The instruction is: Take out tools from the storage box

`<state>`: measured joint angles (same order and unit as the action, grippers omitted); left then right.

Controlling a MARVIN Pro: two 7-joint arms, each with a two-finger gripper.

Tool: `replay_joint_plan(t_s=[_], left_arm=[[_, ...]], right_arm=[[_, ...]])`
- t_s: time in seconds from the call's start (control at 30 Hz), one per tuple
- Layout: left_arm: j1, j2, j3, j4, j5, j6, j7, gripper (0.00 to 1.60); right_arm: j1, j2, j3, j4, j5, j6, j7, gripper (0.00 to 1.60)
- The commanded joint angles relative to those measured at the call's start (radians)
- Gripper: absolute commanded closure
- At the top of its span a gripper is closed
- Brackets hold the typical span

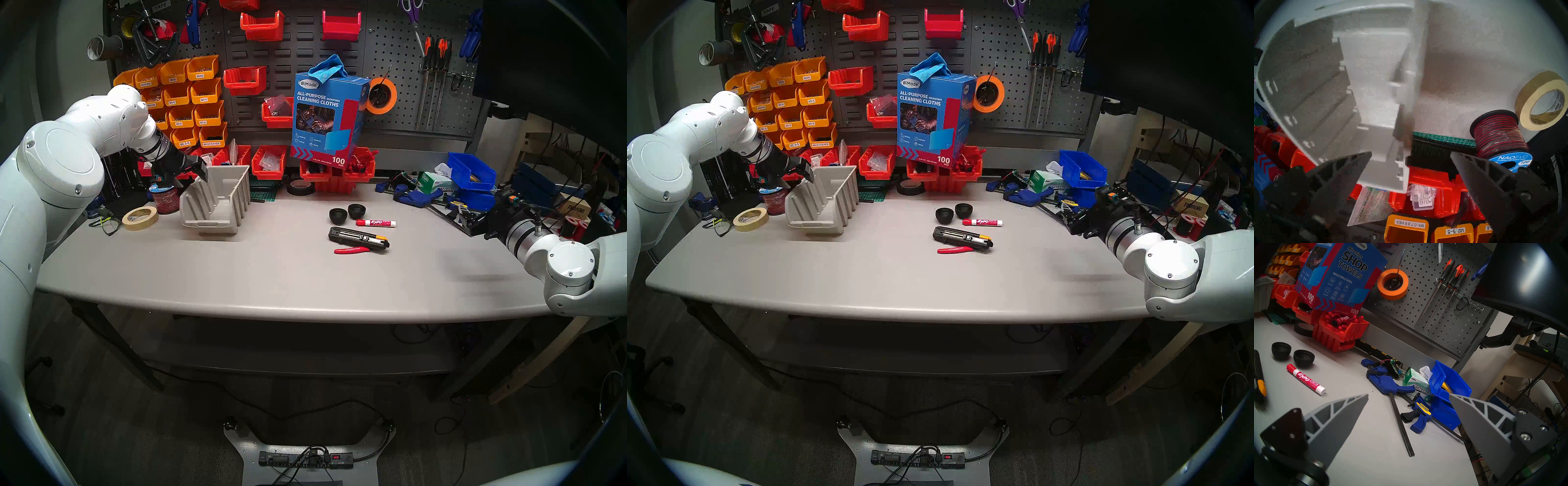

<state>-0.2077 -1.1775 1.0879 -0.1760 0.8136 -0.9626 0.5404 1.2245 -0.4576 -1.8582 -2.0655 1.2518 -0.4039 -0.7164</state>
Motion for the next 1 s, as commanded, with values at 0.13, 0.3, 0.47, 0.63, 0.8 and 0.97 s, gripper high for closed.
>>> replay_joint_plan(t_s=[0.13,0.3,0.47,0.63,0.8,0.97], left_arm=[[-0.016,-0.001,-0.039,0.006,-0.055,0.003,-0.045,0.00],[-0.033,-0.008,-0.059,0.007,-0.077,0.003,-0.060,0.00],[-0.070,-0.019,-0.084,0.018,-0.100,0.003,-0.067,0.00],[-0.125,-0.039,-0.115,0.029,-0.124,0.003,-0.068,0.00],[-0.147,-0.057,-0.147,0.044,-0.146,0.003,-0.063,0.00],[-0.187,-0.063,-0.176,0.052,-0.168,0.003,-0.064,0.00]], right_arm=[[0.004,0.000,0.007,0.002,0.001,-0.002,-0.003,0.00],[0.004,0.000,0.007,0.002,0.001,-0.002,-0.003,0.00],[0.004,-0.001,0.006,0.002,0.001,-0.002,-0.003,0.00],[0.004,-0.001,0.006,0.002,0.001,-0.003,-0.002,0.00],[0.004,-0.002,0.006,0.002,0.002,-0.003,-0.002,0.00],[0.004,-0.002,0.006,0.002,0.002,-0.003,-0.003,0.00]])
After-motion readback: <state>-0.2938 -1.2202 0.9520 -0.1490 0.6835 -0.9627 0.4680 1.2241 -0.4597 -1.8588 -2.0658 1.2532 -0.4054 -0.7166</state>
